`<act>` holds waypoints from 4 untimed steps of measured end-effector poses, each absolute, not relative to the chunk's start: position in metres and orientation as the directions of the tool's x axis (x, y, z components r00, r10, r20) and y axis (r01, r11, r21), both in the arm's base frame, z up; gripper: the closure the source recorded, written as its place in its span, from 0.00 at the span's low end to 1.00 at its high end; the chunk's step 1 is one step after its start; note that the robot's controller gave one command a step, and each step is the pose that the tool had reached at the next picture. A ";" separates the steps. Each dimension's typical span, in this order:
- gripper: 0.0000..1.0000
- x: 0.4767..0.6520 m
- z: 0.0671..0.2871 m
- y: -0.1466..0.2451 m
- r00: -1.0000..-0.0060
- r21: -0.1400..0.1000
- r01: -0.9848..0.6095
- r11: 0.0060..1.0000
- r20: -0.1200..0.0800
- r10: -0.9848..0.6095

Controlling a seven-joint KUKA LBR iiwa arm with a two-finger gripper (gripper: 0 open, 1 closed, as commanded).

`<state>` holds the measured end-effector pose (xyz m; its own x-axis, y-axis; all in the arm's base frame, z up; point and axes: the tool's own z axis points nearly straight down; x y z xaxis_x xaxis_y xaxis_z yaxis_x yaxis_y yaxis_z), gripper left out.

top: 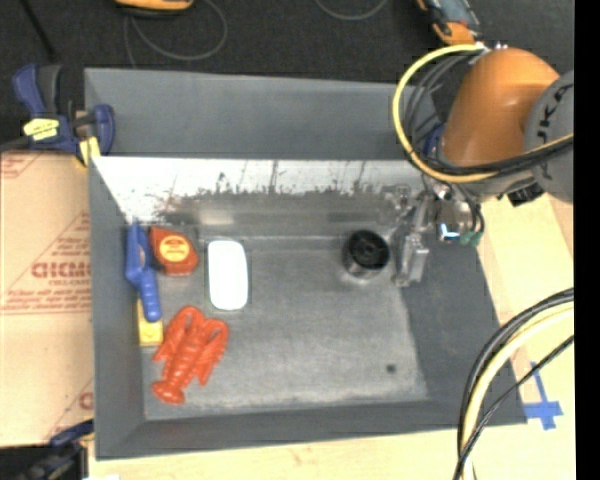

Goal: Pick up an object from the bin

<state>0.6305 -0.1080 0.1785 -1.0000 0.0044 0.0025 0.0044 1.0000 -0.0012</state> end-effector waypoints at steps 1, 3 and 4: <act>0.00 0.630 0.180 -0.108 -1.000 -0.001 0.004 1.000 0.003 0.004; 0.00 0.636 0.231 -0.106 -1.000 -0.001 -0.011 1.000 0.002 -0.011; 0.00 0.633 0.236 -0.095 -0.999 -0.006 -0.031 0.999 -0.022 -0.031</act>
Offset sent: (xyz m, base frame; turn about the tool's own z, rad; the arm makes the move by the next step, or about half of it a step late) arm -0.0272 0.0010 -0.0264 -0.3324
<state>0.6335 -0.0948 0.2365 -0.9993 -0.0313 -0.0218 -0.0312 0.9995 -0.0058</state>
